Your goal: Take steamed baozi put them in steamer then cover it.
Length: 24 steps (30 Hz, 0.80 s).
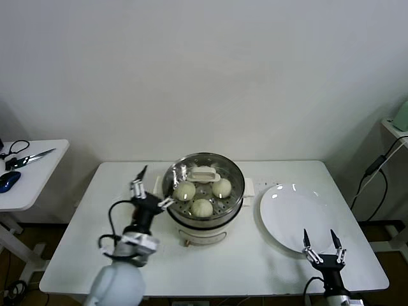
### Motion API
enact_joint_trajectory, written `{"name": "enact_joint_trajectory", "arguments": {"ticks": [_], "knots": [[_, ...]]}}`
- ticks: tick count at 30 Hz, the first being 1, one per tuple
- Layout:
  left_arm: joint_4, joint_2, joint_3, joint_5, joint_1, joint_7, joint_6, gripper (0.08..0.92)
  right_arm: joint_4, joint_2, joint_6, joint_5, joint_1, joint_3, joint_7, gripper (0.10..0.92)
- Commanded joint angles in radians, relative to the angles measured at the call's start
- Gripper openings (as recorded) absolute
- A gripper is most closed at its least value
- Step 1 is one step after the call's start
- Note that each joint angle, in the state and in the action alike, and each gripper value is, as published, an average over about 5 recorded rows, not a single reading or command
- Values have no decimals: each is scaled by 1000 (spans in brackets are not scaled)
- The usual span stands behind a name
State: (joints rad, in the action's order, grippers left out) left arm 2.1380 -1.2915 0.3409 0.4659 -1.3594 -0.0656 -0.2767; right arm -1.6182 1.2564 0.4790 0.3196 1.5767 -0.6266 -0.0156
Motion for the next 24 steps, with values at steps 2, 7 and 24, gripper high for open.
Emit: {"name": "enact_joint_trajectory", "arguments": {"ticks": [2,7,24], "knots": [[20,-9,329,-444,-141,-63,196,823,17,2,0,-6,-10,12,-6,823],[-112,37,459,-691,-265,-38,327,823,39,2,14,-5,-17,19,-5,823],[-410,-60,270,-663,-316,-17,604,823,46,0,18,-2,-13,37,-6,823]]}}
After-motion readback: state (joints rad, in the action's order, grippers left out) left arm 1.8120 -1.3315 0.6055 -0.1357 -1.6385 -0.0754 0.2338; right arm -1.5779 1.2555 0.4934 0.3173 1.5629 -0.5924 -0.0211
